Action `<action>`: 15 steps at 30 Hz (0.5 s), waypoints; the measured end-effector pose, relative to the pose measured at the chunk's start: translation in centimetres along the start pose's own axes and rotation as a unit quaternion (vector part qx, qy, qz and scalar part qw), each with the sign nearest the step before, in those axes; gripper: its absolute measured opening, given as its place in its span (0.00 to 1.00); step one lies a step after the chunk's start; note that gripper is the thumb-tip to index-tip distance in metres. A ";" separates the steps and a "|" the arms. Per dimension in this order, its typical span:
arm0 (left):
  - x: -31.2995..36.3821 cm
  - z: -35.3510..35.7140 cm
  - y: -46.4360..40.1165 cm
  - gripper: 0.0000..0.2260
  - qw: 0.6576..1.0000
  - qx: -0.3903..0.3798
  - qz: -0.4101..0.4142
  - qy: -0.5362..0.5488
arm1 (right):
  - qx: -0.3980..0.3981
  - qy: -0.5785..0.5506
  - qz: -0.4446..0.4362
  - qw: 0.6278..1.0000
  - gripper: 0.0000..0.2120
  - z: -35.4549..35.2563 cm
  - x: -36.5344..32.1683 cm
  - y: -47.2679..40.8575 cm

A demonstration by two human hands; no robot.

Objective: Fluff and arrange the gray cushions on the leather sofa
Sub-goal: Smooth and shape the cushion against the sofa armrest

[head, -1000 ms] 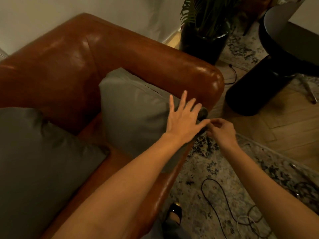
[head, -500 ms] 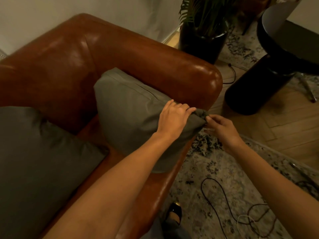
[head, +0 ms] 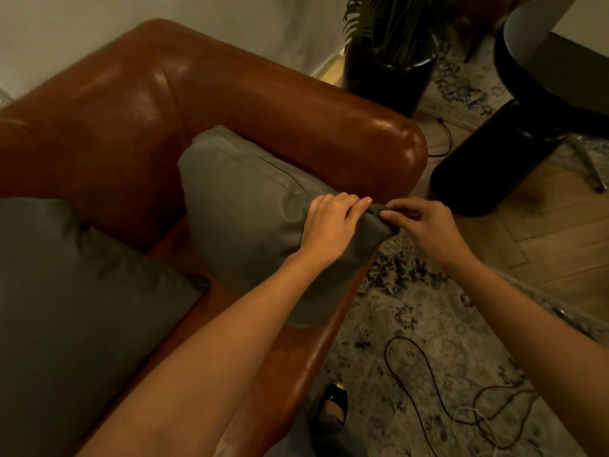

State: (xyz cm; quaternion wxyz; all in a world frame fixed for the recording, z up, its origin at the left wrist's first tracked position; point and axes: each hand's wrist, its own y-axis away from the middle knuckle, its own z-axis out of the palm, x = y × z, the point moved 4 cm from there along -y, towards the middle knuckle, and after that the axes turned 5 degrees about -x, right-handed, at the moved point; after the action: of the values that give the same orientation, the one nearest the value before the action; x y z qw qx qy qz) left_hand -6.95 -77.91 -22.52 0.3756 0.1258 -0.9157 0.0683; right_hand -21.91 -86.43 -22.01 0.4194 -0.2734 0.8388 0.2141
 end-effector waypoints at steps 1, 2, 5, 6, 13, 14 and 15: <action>0.0 0.0 0.1 0.15 1.000 -0.005 0.010 0.001 | -0.028 -0.026 0.004 0.999 0.04 -0.2 -0.1 -0.1; 0.0 0.0 0.2 0.15 1.000 -0.011 0.020 -0.001 | -0.053 -0.053 0.011 0.997 0.05 -0.4 -0.2 -0.1; 0.0 -0.1 0.5 0.17 0.998 -0.030 0.050 -0.018 | -0.113 -0.124 0.032 0.985 0.08 -0.8 -0.1 -0.3; 0.0 -0.1 0.6 0.17 0.997 -0.035 0.059 -0.023 | -0.130 -0.141 0.044 0.980 0.07 -0.8 0.2 -0.4; -0.7 -0.4 0.8 0.16 0.997 -0.037 0.074 0.001 | -0.144 -0.241 0.146 0.949 0.11 0.6 1.4 -0.9; -0.7 -0.4 0.6 0.16 0.997 -0.035 0.065 0.004 | -0.117 -0.239 0.145 0.953 0.12 0.6 1.3 -0.8; -0.7 -0.4 0.5 0.16 0.998 -0.032 0.055 0.009 | -0.084 -0.230 0.132 0.961 0.11 0.4 1.3 -0.6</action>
State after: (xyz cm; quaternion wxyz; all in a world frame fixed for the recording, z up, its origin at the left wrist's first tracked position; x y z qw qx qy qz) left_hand -6.28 -77.20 -22.75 0.3837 0.0622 -0.9194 0.0604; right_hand -21.93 -86.95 -23.37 0.5443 -0.1376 0.7276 0.3943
